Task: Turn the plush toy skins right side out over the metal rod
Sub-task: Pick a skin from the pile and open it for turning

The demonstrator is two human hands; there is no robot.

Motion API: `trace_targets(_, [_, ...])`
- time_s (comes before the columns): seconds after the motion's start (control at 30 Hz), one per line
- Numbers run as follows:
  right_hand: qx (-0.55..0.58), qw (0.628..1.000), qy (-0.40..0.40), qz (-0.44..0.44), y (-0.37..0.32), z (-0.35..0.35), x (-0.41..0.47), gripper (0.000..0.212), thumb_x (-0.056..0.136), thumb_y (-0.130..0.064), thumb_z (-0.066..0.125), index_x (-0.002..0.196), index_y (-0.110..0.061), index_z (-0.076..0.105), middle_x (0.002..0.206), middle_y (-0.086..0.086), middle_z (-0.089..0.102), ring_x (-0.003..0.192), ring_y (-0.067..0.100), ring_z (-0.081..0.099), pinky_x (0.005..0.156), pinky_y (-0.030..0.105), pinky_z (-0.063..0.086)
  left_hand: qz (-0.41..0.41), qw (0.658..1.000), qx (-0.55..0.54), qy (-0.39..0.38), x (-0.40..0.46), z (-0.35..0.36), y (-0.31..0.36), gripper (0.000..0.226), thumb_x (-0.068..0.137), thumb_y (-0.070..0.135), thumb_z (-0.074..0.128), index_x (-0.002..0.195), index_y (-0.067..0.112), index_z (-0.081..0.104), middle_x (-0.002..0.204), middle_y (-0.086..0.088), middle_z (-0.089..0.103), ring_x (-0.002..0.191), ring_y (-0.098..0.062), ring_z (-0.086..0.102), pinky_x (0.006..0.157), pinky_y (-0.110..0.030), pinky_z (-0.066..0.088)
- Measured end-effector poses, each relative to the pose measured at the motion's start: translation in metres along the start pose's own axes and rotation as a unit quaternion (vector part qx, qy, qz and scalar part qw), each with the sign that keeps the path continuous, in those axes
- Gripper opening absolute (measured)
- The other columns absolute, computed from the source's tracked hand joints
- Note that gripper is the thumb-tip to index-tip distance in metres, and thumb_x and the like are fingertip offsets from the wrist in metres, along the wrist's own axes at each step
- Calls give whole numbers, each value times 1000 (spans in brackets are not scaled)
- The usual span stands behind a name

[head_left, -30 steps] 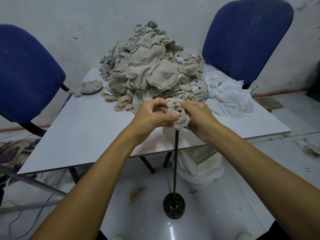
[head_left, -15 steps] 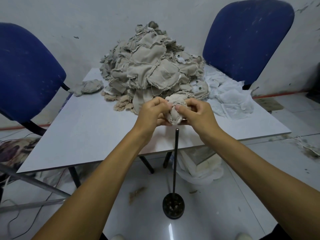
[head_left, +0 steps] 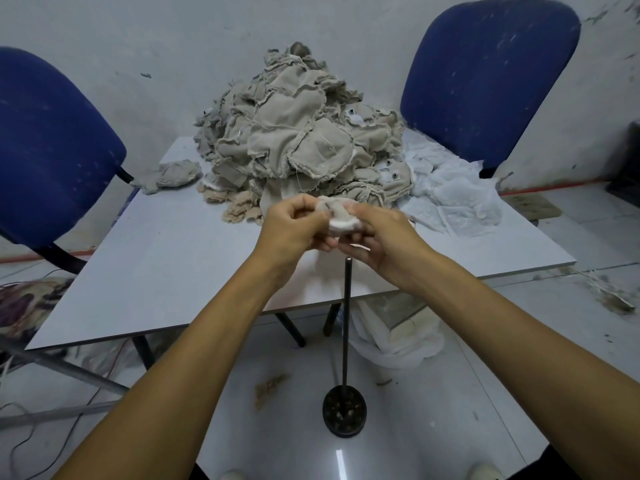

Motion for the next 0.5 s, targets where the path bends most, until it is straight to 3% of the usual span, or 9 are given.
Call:
trace_targets(0.1, [-21,998,-64,-12,-1,2,-4,16,83,-21,72,92,-9,77,87,12,73,80,17,70,78,29,59,-21,999,-34,27,2,-4,-2,20,92,-8,52,77,5,55,55,-3,63,42,-15,55,44,-22,47])
trace_targets(0.2, [-106,992,-52,-43,0,-2,-8,47,68,-27,84,106,-3,68,104,31,67,93,27,69,88,37,58,-51,997,-29,44,2,0,-10,21,90,-8,53,75,6,55,52,-3,62,41,-13,54,43,-21,46])
trace_targets(0.27, [-184,978,-22,-94,-4,-3,-10,44,69,-33,84,102,-7,70,100,35,64,86,32,68,91,50,57,-61,996,-33,51,3,2,-13,19,89,-7,54,76,6,56,53,-3,64,42,-13,56,44,-21,48])
trace_targets(0.37, [-309,934,35,-174,-8,-5,-12,33,76,-38,78,91,-10,70,80,23,69,77,40,67,78,55,55,-64,997,-35,32,-1,7,-17,16,89,-7,54,80,6,57,56,-2,66,47,-15,62,50,-21,52])
trace_targets(0.5, [-329,914,112,-211,-10,-11,-12,28,80,-39,70,74,-13,64,54,-6,63,53,9,62,62,41,55,-46,998,-41,-3,-10,14,-16,13,89,-4,56,82,7,56,70,-9,71,64,-25,71,57,-26,56])
Point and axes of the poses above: each hand's wrist, its own x-axis towards the middle knuckle, its own z-axis out of the palm, y = z × x, the point moved 5 cm from there along x, towards the middle knuckle
